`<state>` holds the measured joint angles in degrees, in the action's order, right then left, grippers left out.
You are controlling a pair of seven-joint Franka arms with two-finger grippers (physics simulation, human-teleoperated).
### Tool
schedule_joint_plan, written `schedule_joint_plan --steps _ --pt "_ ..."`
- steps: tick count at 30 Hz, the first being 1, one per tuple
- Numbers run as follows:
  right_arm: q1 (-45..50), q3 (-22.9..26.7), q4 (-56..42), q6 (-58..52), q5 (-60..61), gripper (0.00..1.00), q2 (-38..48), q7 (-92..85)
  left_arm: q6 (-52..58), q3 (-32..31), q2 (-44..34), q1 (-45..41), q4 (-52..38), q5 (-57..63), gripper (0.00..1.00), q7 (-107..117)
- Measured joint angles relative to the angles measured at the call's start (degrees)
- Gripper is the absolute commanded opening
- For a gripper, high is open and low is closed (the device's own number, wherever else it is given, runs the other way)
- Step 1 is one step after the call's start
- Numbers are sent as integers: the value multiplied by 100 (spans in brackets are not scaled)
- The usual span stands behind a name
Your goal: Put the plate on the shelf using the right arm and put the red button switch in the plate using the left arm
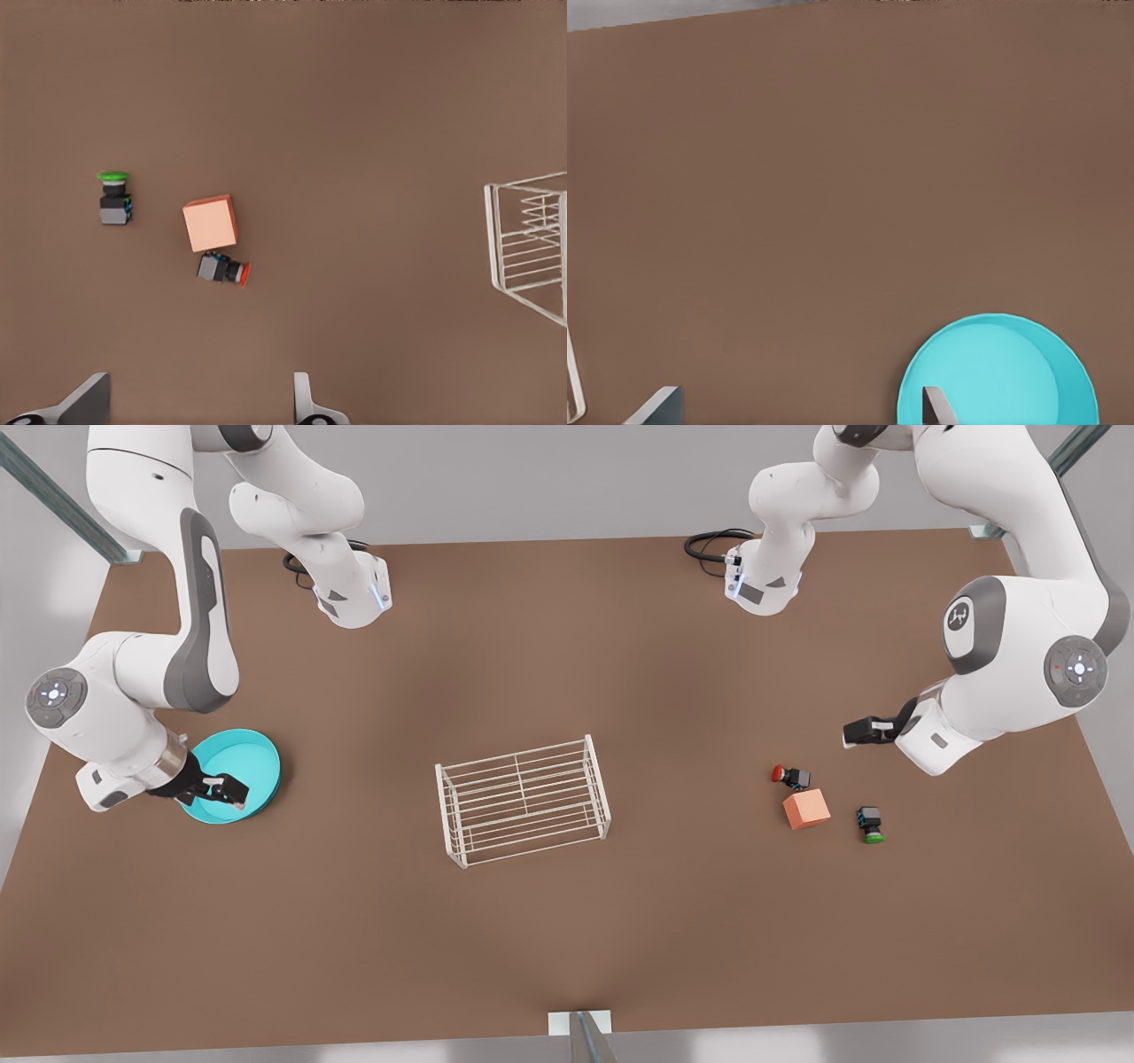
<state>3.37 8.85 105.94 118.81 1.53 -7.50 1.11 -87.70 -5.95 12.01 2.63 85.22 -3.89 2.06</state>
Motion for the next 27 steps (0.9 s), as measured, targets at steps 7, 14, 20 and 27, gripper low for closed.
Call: schedule_joint_plan --steps 7,14,20,27 --pt "-178 24 -26 -55 43 100 -94 -14 -44 -137 -70 -65 82 23 100 96" --pt "-989 26 37 -445 187 100 -309 -390 88 -64 -353 49 985 79 100 907" --pt "-1671 20 561 -408 411 100 -534 -1008 -780 -133 -496 154 2179 -170 100 2541" --pt "-2322 -16 622 105 559 100 -1173 -1993 -2863 -69 -557 366 3956 -832 100 4345"
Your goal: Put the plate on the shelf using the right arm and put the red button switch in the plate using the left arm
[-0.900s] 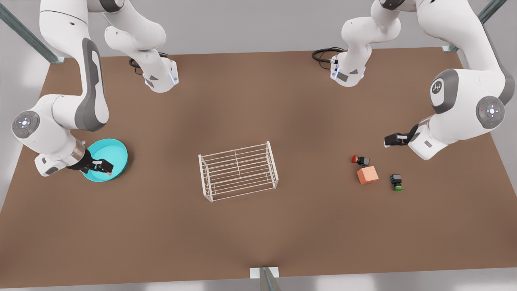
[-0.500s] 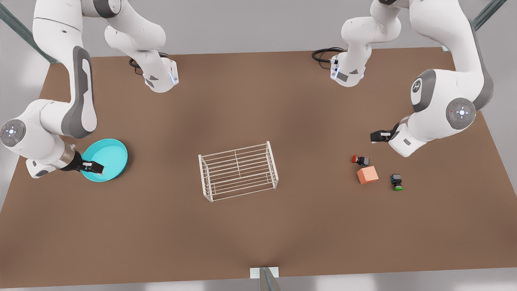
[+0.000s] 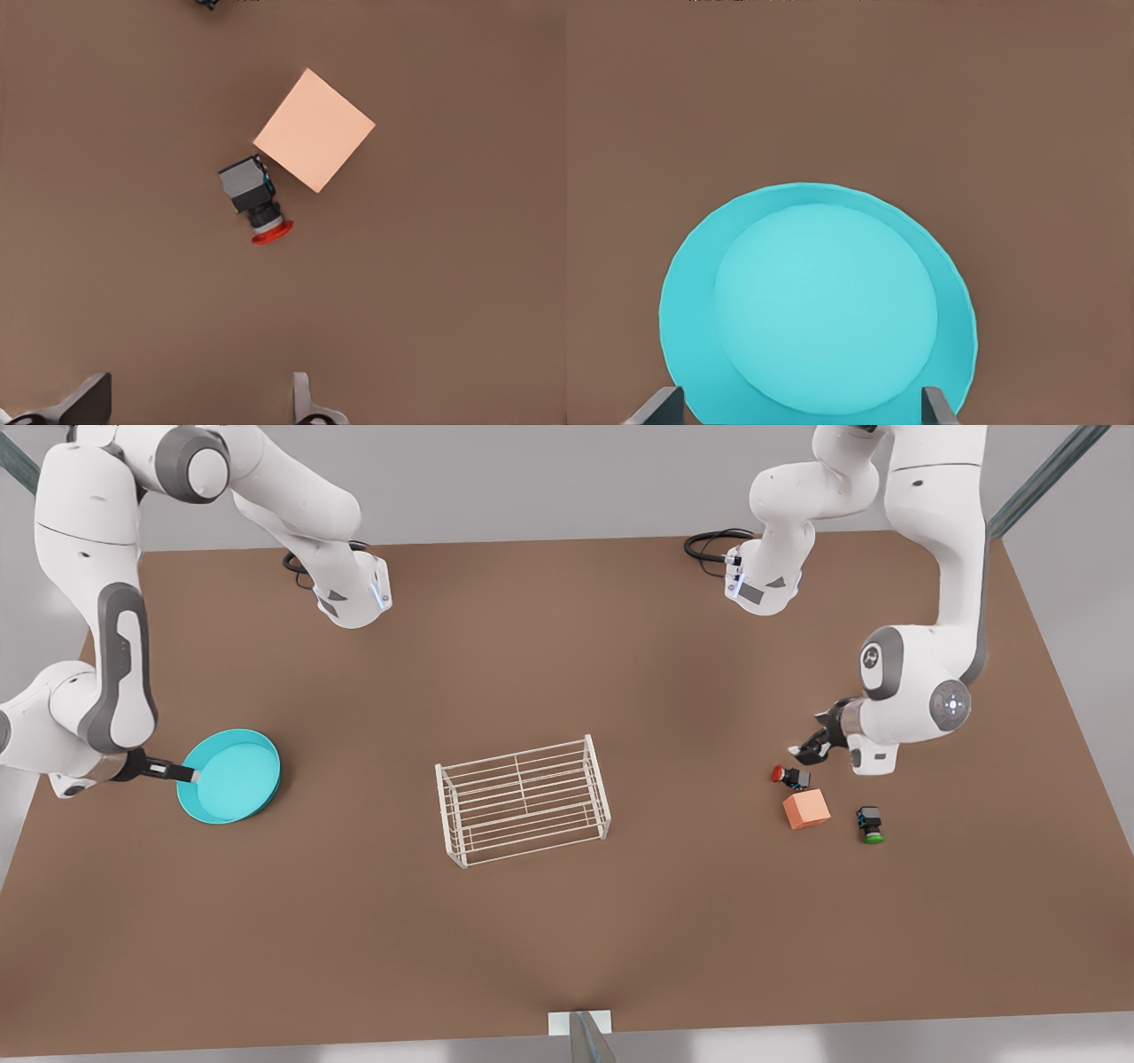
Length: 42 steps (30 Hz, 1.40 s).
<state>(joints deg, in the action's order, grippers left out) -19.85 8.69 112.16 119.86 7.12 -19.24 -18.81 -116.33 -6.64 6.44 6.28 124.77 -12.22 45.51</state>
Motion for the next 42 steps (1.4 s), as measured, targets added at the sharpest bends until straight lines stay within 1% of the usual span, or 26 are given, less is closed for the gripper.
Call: schedule_joint_plan --steps 2,4,7,11,12,14,16,20,26,28,31,35,37,39,41,42 --pt "-138 -6 -74 226 -7 100 -145 -332 -534 -9 28 93 266 -163 100 351" --pt "-225 -8 -176 502 -4 100 -331 -659 -970 -22 79 -20 426 -269 100 611" --pt "-271 -1 -306 876 66 100 -641 -1104 -1500 -27 89 -176 628 -344 100 756" --pt "-282 0 -465 1274 412 100 -1051 -1636 -2125 -38 104 -152 1046 -212 100 794" --pt "-364 -66 -478 1340 485 100 -1112 -1759 -2238 -44 124 -151 1093 -149 100 799" --pt "-756 -432 -474 1441 591 100 -1209 -2001 -2438 -52 219 -230 1121 -64 100 807" --pt "-895 -554 -443 1506 657 100 -1319 -2236 -2625 -56 340 -287 1102 -10 100 814" --pt "-953 -612 -344 1577 717 100 -1463 -2683 -2938 -57 591 -290 1010 158 100 825" --pt "-1113 -620 -252 1486 745 100 -1466 -3306 -3262 -44 712 -276 1115 233 100 838" --pt "-1123 -617 -242 1426 749 94 -1468 -3484 -3389 -21 740 -210 1238 231 100 869" --pt "-1126 -619 -239 1301 758 76 -1449 -3717 -3559 -20 826 -173 1282 223 100 934" --pt "-1126 -631 -244 1164 763 65 -1438 -3972 -3745 -21 937 -173 1320 216 100 1008" --pt "-1126 -632 -250 1124 761 62 -1439 -4081 -3812 -21 957 -171 1329 211 100 1039" --pt "-1126 -632 -256 1096 761 51 -1439 -4180 -3872 -21 974 -171 1350 207 100 1067" --pt "-1126 -632 -261 1075 761 44 -1439 -4269 -3949 -21 1017 -171 1371 204 100 1092" --pt "-1126 -632 -262 1066 761 44 -1439 -4310 -3990 -21 1043 -171 1375 203 100 1104"
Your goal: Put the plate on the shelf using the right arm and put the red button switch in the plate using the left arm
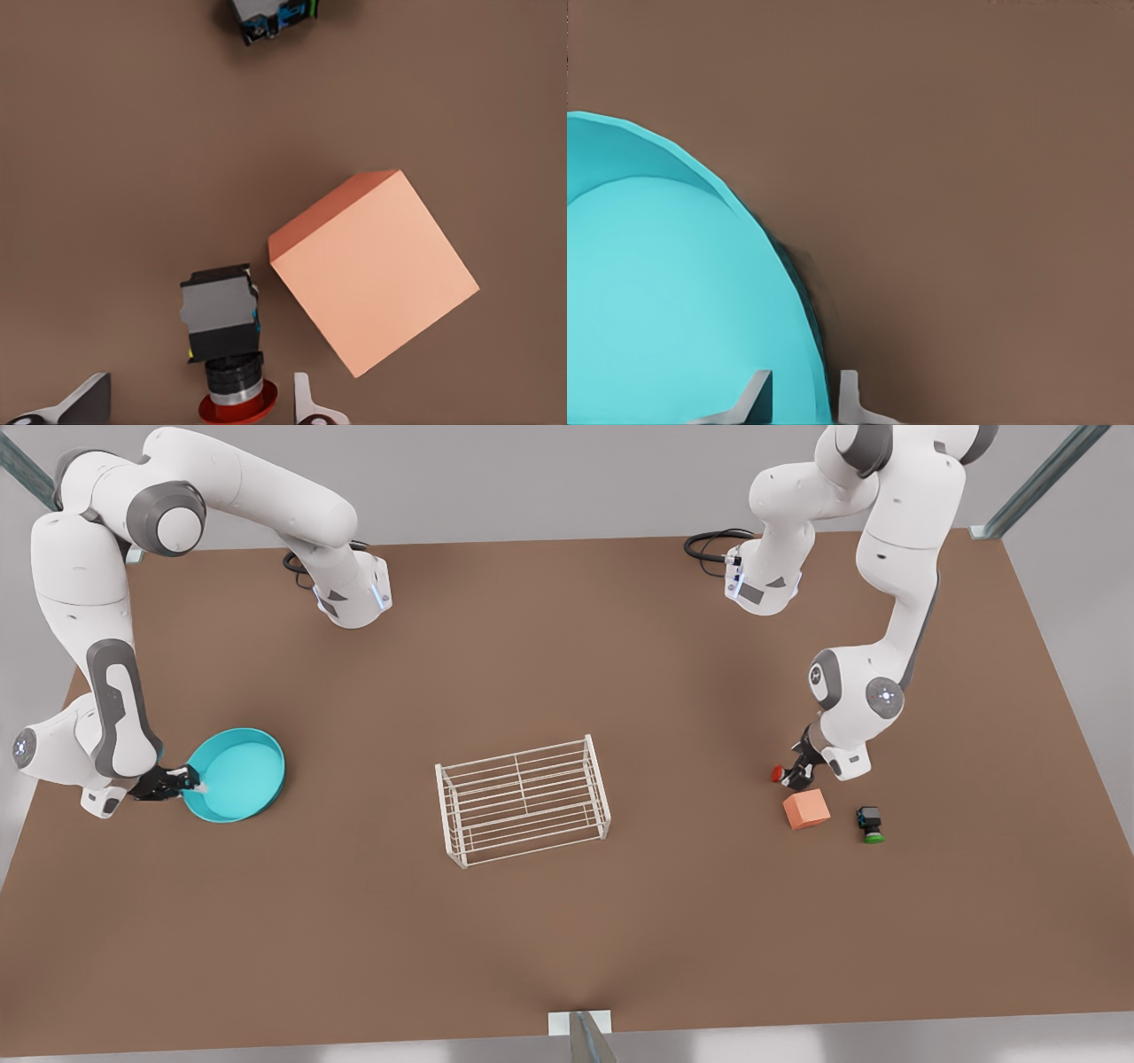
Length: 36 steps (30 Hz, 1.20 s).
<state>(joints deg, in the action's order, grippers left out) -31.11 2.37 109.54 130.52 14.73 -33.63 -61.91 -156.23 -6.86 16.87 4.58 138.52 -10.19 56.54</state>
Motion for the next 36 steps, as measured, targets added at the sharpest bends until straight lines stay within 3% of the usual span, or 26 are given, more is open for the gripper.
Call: schedule_joint_plan --steps 7,13,26,30,36 --pt "0 0 -1 -35 2 28 0 -253 -181 5 106 0 7 -10 100 92" --pt "6 -6 -15 -83 15 23 37 -432 -365 9 185 0 108 -13 100 190" --pt "60 -140 -162 -745 311 22 516 -697 -733 12 358 0 168 -10 100 319" --pt "195 -328 -659 -1284 528 22 618 -740 -780 29 358 -8 201 20 100 336" --pt "1142 -360 -1779 -2343 875 23 627 -538 -811 56 356 -10 291 38 100 351"
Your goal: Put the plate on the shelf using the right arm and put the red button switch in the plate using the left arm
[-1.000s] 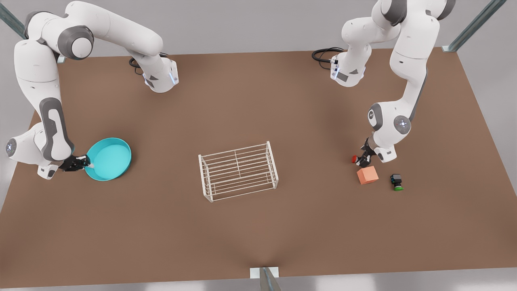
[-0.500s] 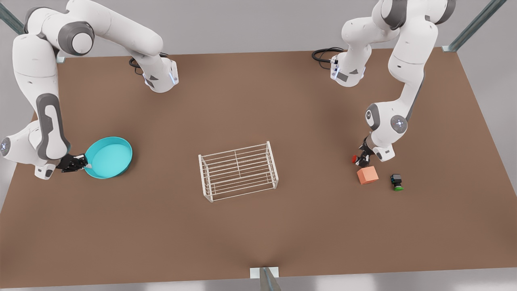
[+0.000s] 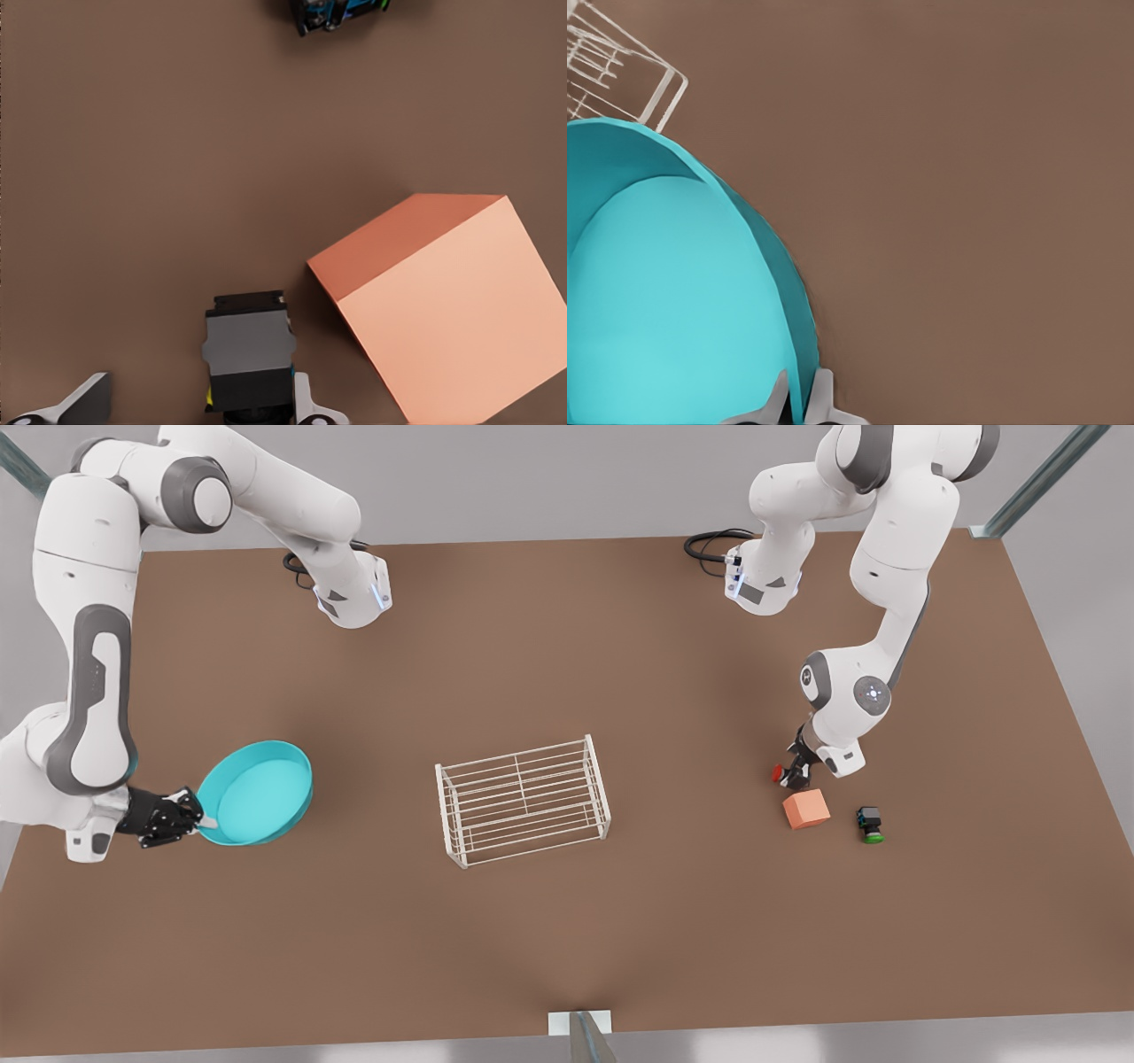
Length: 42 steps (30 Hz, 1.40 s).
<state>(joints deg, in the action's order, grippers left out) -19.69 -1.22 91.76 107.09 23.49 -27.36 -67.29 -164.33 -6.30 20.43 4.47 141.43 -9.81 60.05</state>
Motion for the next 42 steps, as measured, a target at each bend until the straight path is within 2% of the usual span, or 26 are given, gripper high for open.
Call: schedule_joint_plan --steps 8,15,17,20,24,26,29,42 --pt "1176 -8 -1012 -922 137 23 -4 815 -13 23 7 1 27 8 100 10" --pt "2113 39 -1507 -1149 78 23 -120 1851 -16 23 9 1 27 11 89 16" --pt "2296 50 -1640 -1155 69 23 -259 2156 -16 23 8 2 27 12 83 18" --pt "2584 166 -1748 -1090 61 23 -463 2610 -12 24 8 2 27 12 64 23" --pt "2946 377 -1905 -977 71 23 -690 3202 0 26 7 1 27 12 55 35" --pt "3067 403 -2034 -922 83 23 -781 3493 6 25 7 1 27 14 54 42" --pt "3282 411 -2092 -814 127 23 -848 3919 12 29 13 0 26 14 45 52" --pt "3744 347 -1130 -251 613 25 -723 5162 290 143 -320 9 -29 18 46 48"
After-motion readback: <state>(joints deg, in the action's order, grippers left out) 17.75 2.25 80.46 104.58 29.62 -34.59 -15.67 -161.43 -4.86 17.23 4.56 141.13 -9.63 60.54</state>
